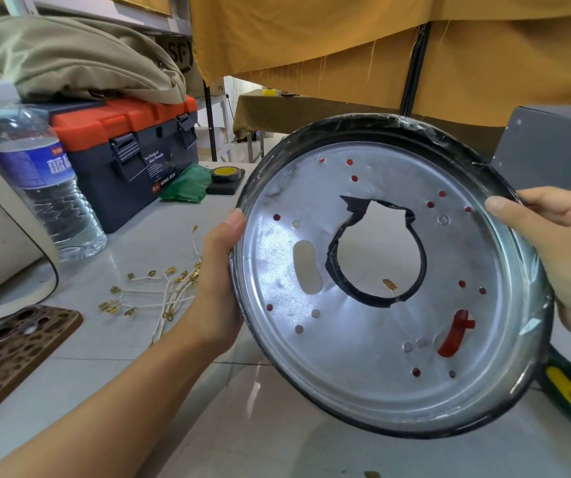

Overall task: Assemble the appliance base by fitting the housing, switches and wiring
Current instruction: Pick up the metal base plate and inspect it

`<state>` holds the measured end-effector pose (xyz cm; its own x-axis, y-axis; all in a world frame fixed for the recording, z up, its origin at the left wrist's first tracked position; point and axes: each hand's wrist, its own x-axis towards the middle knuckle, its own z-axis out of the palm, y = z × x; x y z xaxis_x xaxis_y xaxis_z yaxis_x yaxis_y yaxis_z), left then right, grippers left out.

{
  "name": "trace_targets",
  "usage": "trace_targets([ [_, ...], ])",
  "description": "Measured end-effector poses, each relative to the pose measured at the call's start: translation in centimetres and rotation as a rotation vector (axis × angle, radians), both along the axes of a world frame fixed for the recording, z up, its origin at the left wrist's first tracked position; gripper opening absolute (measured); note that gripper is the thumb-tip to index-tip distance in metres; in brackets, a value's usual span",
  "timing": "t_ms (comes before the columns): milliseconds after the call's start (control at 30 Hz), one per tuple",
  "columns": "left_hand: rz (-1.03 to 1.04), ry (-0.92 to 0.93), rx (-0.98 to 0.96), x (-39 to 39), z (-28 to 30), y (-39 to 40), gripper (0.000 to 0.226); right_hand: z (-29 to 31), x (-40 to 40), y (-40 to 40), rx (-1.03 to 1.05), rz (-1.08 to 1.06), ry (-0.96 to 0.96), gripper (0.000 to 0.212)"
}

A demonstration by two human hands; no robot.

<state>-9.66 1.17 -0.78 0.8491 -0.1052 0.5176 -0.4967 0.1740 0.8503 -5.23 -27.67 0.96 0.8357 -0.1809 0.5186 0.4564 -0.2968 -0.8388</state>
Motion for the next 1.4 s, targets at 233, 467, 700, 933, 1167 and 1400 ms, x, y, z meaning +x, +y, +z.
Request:
trace_targets([
  [233,-0.025,0.115,-0.055,0.0,-0.1,0.2,0.055,0.3,-0.5,0.4,-0.028,-0.043,0.0,0.022],
  [467,-0.014,0.166,-0.074,0.0,0.1,0.3,0.054,0.6,-0.9,0.7,-0.005,-0.056,0.01,0.022],
  [700,0.042,0.084,-0.051,-0.4,0.3,-0.4,0.066,1.0,-1.6,1.3,0.05,-0.045,0.066,0.029],
  [933,0.041,0.306,-0.137,-0.4,0.4,-0.4,0.045,1.3,-2.3,1.2,0.042,-0.045,0.138,0.032],
  [1167,0.015,0.494,-0.143,-0.4,-0.1,-0.3,0.053,0.2,-2.0,0.0,-0.157,-0.046,0.211,0.013],
  [1400,-0.115,0.608,-0.051,0.1,0.0,0.2,0.055,-0.6,-1.8,0.0,-0.214,-0.042,0.306,0.021],
])
